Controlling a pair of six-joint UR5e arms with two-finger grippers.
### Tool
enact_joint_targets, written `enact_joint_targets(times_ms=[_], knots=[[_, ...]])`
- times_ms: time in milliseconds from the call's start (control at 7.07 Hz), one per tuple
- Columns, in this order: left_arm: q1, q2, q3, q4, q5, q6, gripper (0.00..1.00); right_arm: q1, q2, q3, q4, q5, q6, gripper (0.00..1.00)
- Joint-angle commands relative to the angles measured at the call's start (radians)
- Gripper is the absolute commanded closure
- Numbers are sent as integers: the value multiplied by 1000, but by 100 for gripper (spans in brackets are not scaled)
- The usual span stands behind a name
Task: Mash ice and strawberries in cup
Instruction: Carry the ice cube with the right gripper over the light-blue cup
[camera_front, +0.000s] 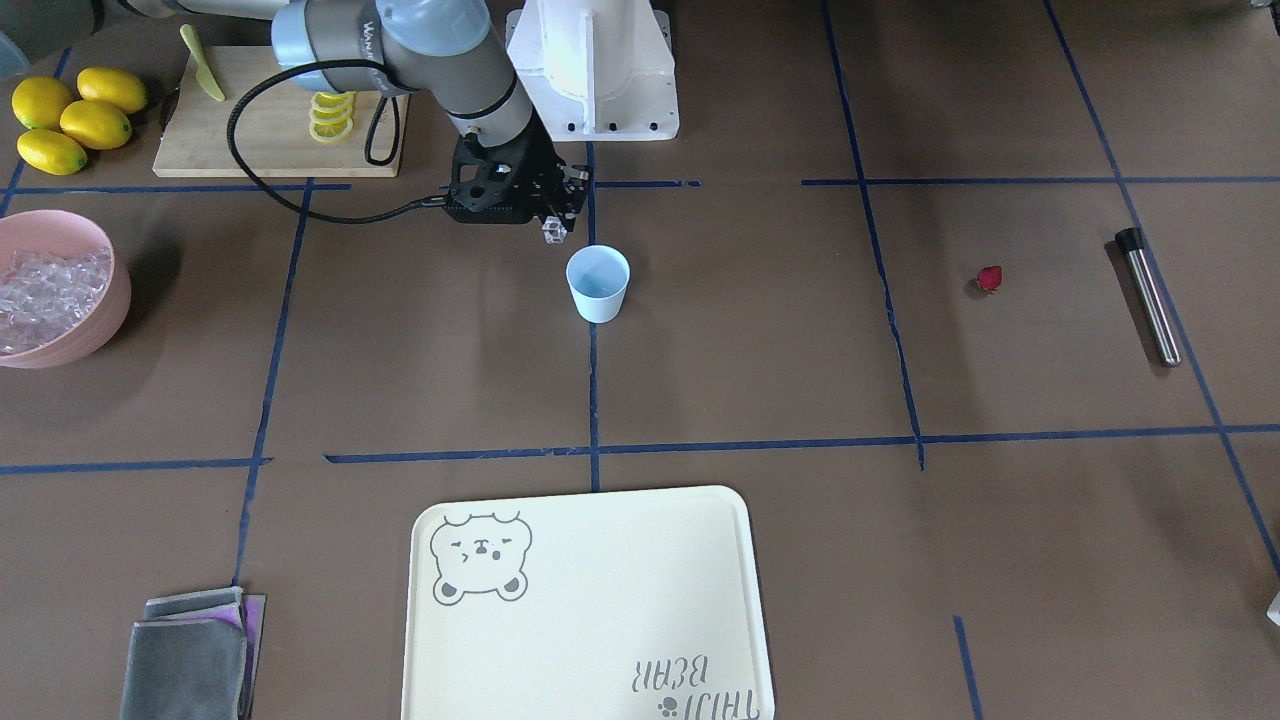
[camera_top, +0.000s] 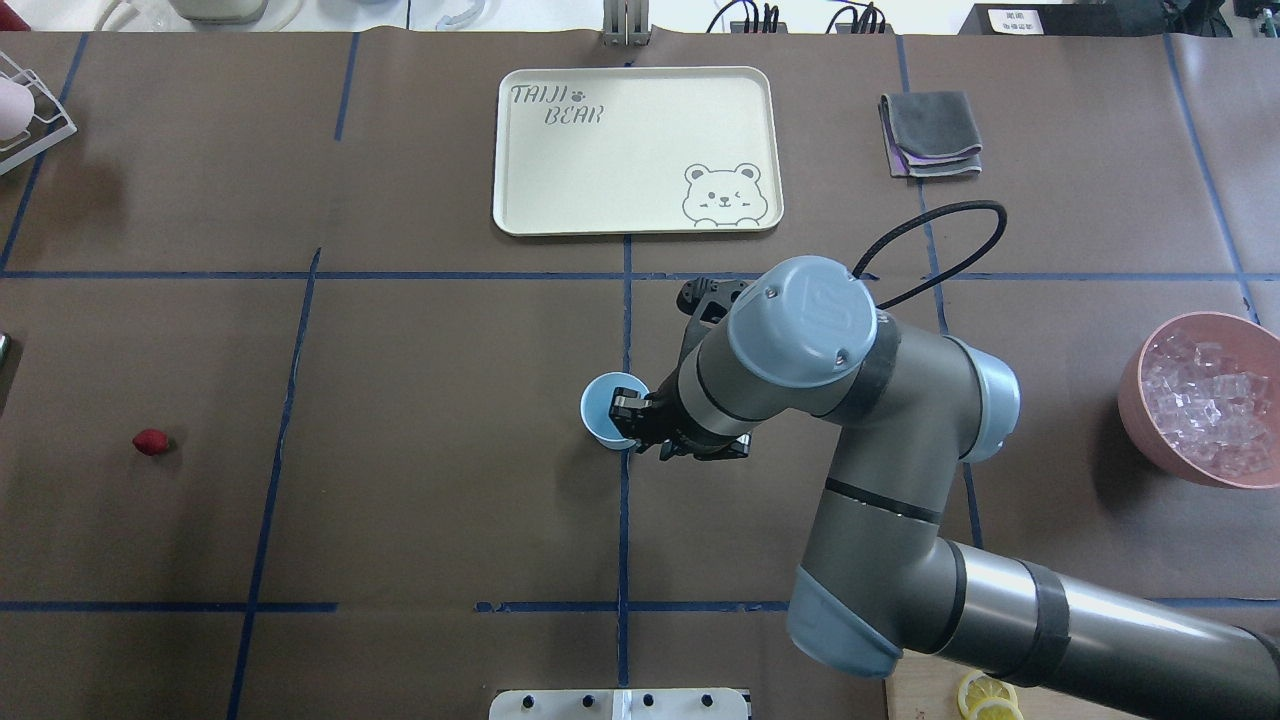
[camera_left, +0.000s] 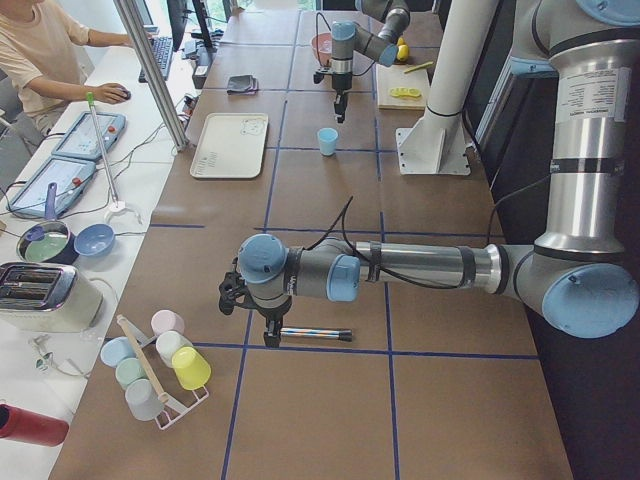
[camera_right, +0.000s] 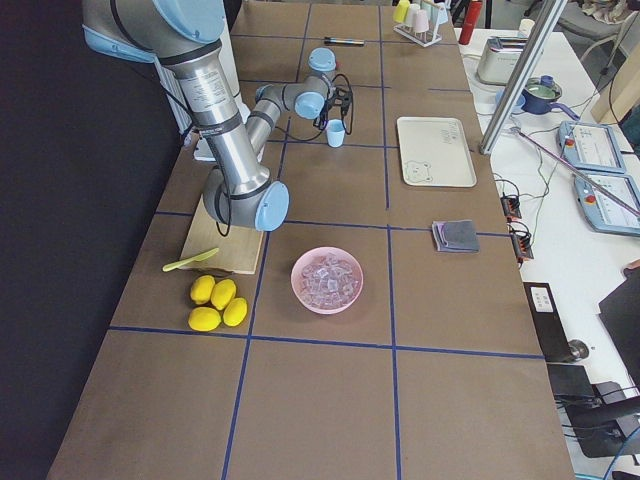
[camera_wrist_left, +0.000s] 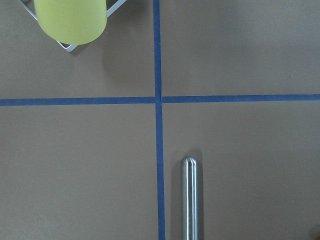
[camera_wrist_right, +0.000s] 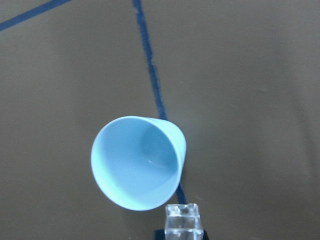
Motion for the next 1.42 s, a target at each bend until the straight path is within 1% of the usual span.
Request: enact_joint_targets(times_ms=[0,142,283,425,566,708,991,1274], knots=[[0,-2,0,-1,-1,0,0,-18,69,-75,56,-40,20,96],[0,0,-2,-2,-1,0,0,-16,71,-83,71,-66,19,96],[0,0,0,-2,-1,0,0,-18,71,-92,69,-125,19,94],[0,0,0,-2,-1,0,0,-18,71,-97,69,-129,19,86],[0,0,0,-2,-1,0,0,-18,71,-97,69,-129,18,76],[0,0,-2,-2,-1,0,0,-18,71,-97,67,-130,14,12],[0,0,-2,-2,-1,0,0,-27,71,-95,69,-130,24,1],[0,0,-8,-2,-1,0,0,-27,70,-89,70,-127,27,1]])
